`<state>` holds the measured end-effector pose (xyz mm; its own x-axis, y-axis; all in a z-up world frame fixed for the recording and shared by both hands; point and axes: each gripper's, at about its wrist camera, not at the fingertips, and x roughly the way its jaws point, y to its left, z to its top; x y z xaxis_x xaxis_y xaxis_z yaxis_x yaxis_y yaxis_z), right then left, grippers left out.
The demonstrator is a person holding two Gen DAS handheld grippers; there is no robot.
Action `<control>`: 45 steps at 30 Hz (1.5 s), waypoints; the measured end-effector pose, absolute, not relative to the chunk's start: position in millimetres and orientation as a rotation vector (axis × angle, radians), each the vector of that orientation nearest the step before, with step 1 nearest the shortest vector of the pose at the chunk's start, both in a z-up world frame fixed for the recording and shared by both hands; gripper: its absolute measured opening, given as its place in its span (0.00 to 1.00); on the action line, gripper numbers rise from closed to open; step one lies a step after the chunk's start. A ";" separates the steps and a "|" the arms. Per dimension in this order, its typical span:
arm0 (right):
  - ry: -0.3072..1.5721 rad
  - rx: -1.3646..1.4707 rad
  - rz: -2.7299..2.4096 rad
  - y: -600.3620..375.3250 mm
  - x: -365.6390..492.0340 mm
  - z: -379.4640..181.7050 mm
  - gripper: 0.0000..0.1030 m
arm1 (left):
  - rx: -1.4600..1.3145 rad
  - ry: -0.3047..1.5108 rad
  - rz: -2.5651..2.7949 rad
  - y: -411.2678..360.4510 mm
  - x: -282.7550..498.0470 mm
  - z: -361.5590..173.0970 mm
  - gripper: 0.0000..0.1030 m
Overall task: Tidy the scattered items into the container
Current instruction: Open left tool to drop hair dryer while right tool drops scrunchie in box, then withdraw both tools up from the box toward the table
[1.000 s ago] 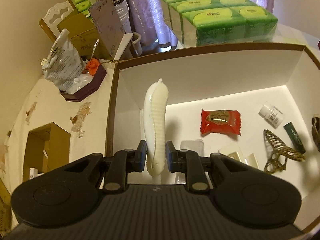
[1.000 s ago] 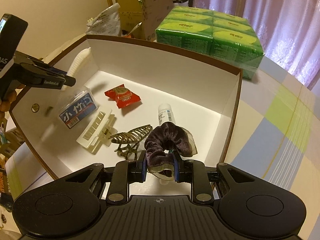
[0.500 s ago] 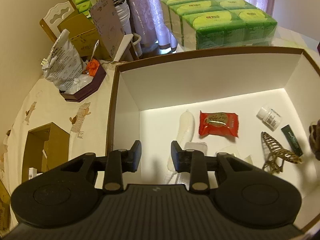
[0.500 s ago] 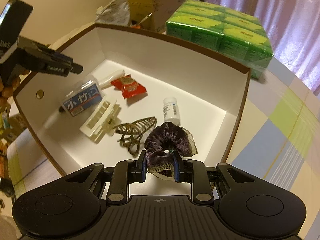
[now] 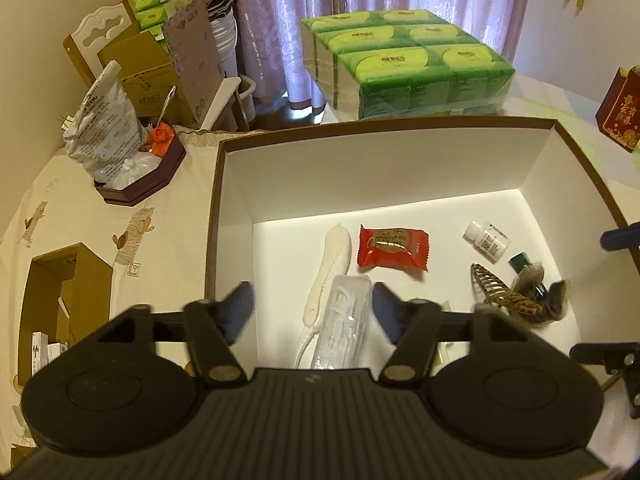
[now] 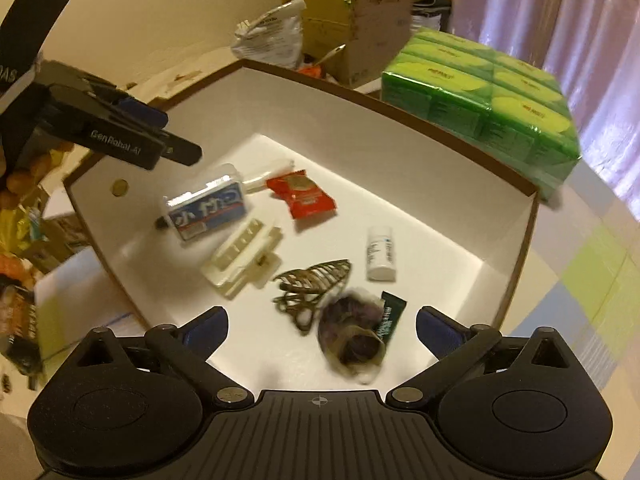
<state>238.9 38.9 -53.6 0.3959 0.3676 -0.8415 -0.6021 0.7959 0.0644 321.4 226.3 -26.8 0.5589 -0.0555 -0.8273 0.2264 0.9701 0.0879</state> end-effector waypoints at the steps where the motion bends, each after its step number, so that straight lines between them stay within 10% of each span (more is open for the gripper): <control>1: 0.990 -0.262 0.620 38.7 239.0 -52.9 1.00 | 0.192 0.966 -0.171 226.6 319.8 -25.5 0.67; 16: 1.022 -0.233 0.539 39.4 221.8 -48.6 1.00 | 0.195 1.001 -0.222 218.5 290.5 -17.4 0.95; 45: 0.941 -0.207 0.525 24.4 175.4 -25.5 1.00 | 0.201 0.946 -0.186 204.9 237.4 8.8 0.97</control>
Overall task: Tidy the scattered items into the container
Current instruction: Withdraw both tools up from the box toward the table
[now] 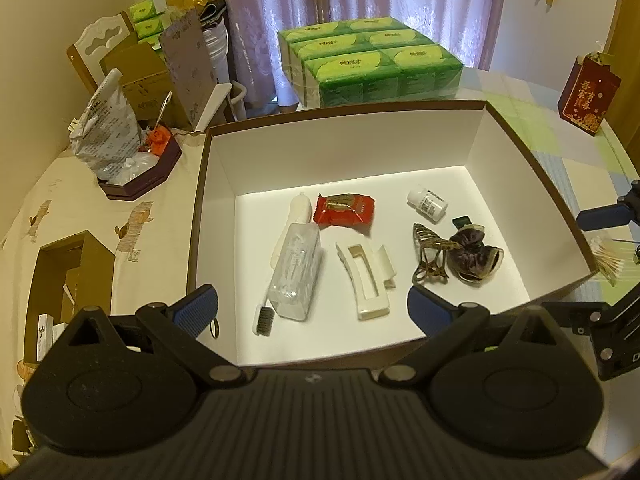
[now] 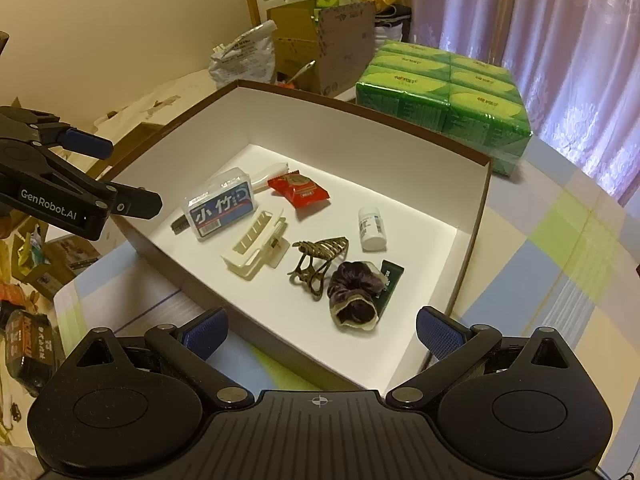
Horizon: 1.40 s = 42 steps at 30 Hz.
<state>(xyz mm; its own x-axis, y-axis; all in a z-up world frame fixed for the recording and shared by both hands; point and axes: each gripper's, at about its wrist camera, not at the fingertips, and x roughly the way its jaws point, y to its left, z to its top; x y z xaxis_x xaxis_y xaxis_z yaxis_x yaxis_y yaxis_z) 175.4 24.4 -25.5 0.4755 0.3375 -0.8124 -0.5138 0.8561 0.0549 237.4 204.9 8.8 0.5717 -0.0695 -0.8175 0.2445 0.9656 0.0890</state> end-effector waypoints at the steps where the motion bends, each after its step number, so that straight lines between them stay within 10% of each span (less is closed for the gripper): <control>1: 0.938 -0.208 0.528 23.2 172.9 -24.9 1.00 | 0.201 0.944 -0.183 203.6 234.7 9.6 0.97; 42: 0.946 -0.161 0.578 -85.4 61.7 -26.9 1.00 | 0.163 0.967 -0.127 111.9 108.4 8.6 0.99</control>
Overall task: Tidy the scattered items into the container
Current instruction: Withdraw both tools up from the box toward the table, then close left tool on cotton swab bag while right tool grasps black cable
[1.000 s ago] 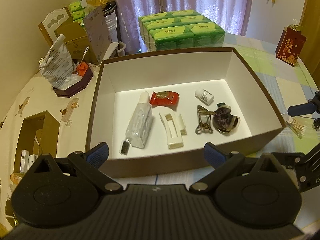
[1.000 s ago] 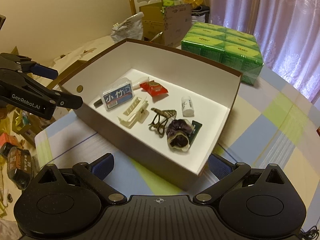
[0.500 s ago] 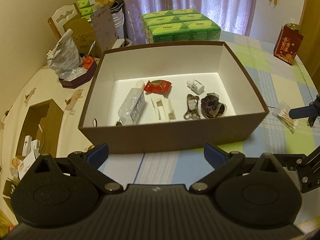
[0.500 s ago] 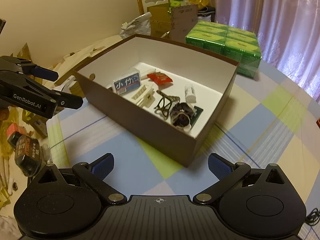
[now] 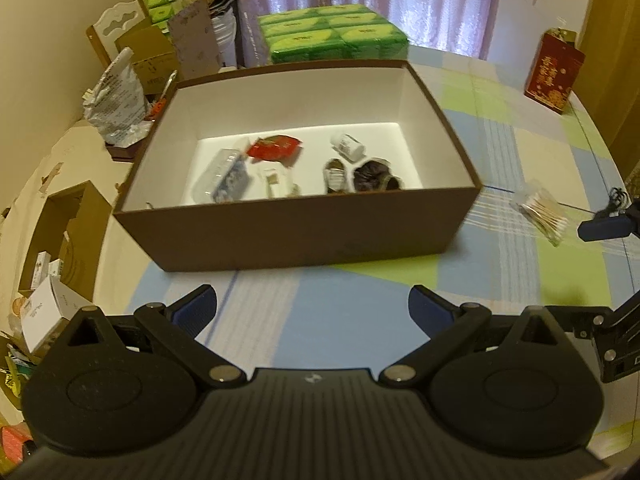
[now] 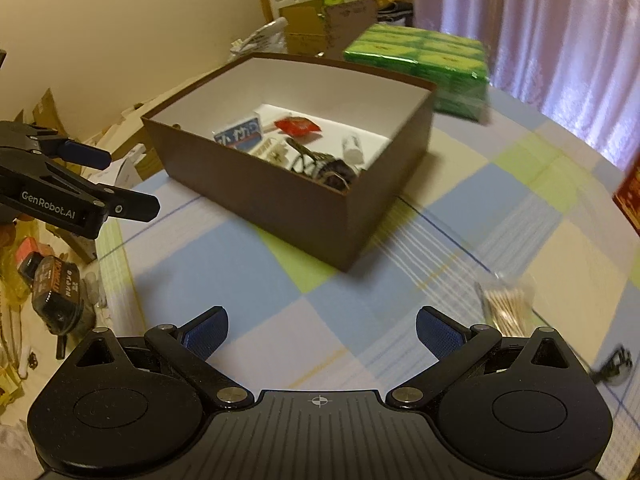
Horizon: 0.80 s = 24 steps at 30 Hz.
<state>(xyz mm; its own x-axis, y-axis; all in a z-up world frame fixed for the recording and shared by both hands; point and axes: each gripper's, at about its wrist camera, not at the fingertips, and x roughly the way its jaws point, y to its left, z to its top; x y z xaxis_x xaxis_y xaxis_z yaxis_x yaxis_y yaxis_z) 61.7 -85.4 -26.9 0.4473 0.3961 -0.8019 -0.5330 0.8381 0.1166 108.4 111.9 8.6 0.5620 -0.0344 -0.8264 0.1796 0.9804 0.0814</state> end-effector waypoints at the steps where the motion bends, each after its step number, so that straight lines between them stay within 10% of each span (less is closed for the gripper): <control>1: 0.949 -0.153 0.568 -91.5 58.9 -27.9 1.00 | 0.165 0.969 -0.135 107.1 107.3 7.3 0.99; 24: 1.005 0.089 0.101 -244.5 11.8 -46.9 1.00 | 0.346 1.012 -0.572 -58.5 121.4 -36.4 0.99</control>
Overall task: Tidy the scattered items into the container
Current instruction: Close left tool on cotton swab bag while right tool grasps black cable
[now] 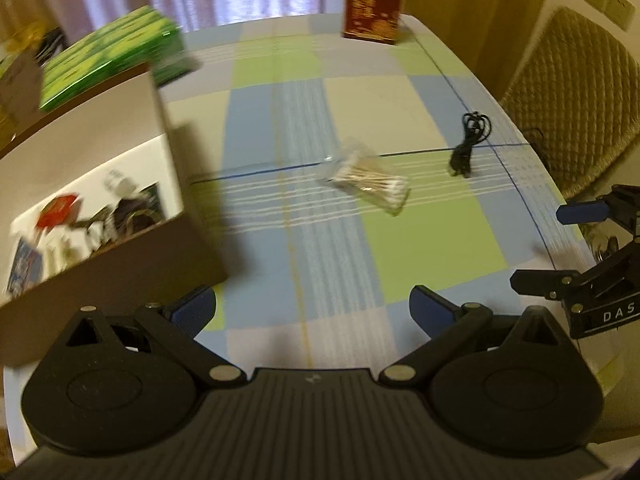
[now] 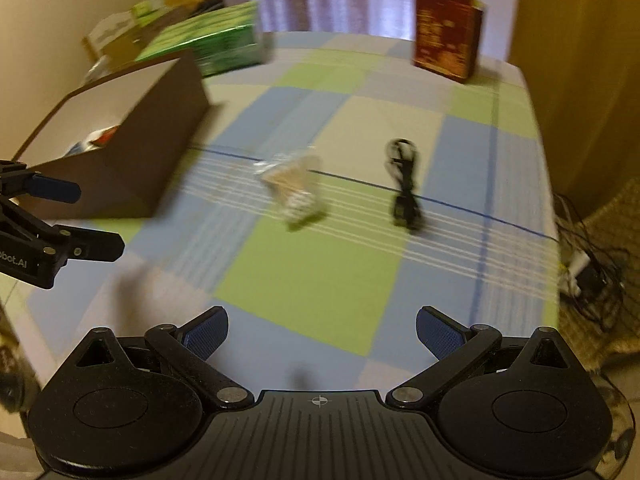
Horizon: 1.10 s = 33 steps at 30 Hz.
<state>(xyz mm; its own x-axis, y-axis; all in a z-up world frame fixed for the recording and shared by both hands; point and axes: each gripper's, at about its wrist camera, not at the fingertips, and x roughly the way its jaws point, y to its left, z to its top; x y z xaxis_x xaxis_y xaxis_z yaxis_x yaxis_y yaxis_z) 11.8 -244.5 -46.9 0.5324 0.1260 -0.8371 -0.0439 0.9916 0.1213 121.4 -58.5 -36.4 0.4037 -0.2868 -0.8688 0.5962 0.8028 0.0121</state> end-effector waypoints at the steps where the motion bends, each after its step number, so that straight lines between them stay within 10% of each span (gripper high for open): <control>1: 1.003 0.096 0.085 -248.9 11.8 -47.3 1.00 | 0.356 1.010 -0.583 -64.3 123.6 -37.7 0.99; 33: 1.009 0.189 -0.055 -318.7 70.6 -95.6 1.00 | 0.535 0.977 -0.874 -169.3 206.2 -107.4 0.99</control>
<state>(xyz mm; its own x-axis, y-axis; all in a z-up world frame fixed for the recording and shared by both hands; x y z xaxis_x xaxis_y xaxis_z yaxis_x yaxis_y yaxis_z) 70.6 -318.7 -95.6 0.5330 0.0419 -0.8451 0.1327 0.9823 0.1324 206.2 -169.3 -107.4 0.2754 -0.3890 -0.8791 0.8304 0.5571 0.0136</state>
